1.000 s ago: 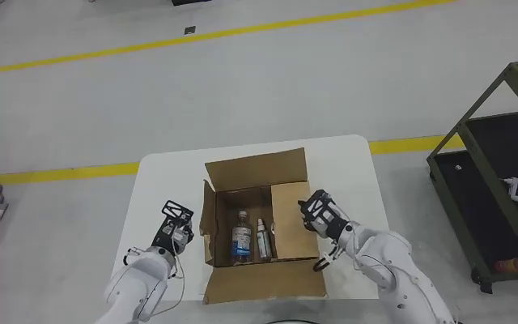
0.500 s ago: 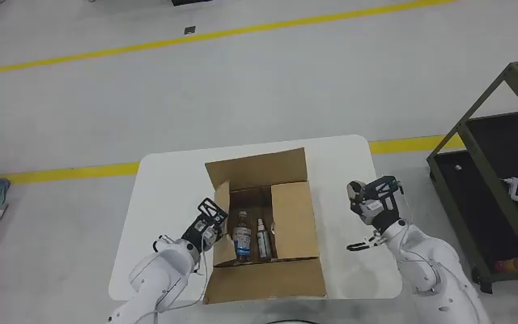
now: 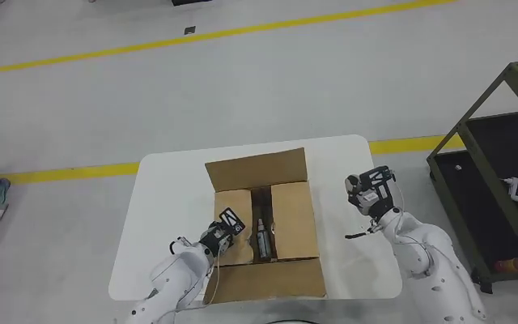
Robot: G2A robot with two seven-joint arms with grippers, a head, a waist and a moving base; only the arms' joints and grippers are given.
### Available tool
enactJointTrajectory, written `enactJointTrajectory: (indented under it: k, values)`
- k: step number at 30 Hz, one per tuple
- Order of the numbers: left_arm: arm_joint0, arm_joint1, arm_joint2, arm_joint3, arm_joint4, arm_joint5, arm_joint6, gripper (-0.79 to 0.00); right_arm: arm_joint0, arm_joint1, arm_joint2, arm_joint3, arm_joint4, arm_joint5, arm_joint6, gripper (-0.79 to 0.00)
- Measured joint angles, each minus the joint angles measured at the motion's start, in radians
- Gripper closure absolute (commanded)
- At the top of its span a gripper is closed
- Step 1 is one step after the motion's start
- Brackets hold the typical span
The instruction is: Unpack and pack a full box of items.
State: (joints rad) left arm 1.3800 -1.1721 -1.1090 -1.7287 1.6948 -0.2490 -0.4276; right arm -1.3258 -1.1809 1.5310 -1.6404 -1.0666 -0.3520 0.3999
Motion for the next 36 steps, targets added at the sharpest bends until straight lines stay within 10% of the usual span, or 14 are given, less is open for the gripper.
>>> enactJointTrajectory:
  k: [3,5,7,36]
  values:
    - [0.001,-0.002,0.0,0.002,0.001,0.019,0.003,0.0,0.048,-0.002,-0.017,0.033,0.019,-0.01,-0.004,0.0]
    - [0.003,-0.004,-0.007,-0.004,-0.011,0.031,-0.005,-0.24,0.081,-0.003,-0.029,0.057,0.035,-0.024,-0.006,0.0]
    - [0.009,-0.004,-0.019,-0.018,-0.029,0.039,-0.017,-0.785,0.123,-0.005,-0.044,0.091,0.066,-0.04,-0.009,0.0]
    - [0.21,0.024,-0.333,-0.257,-0.144,0.067,-0.09,-0.785,0.58,-0.069,-0.348,0.648,0.244,-0.209,-0.007,0.0]
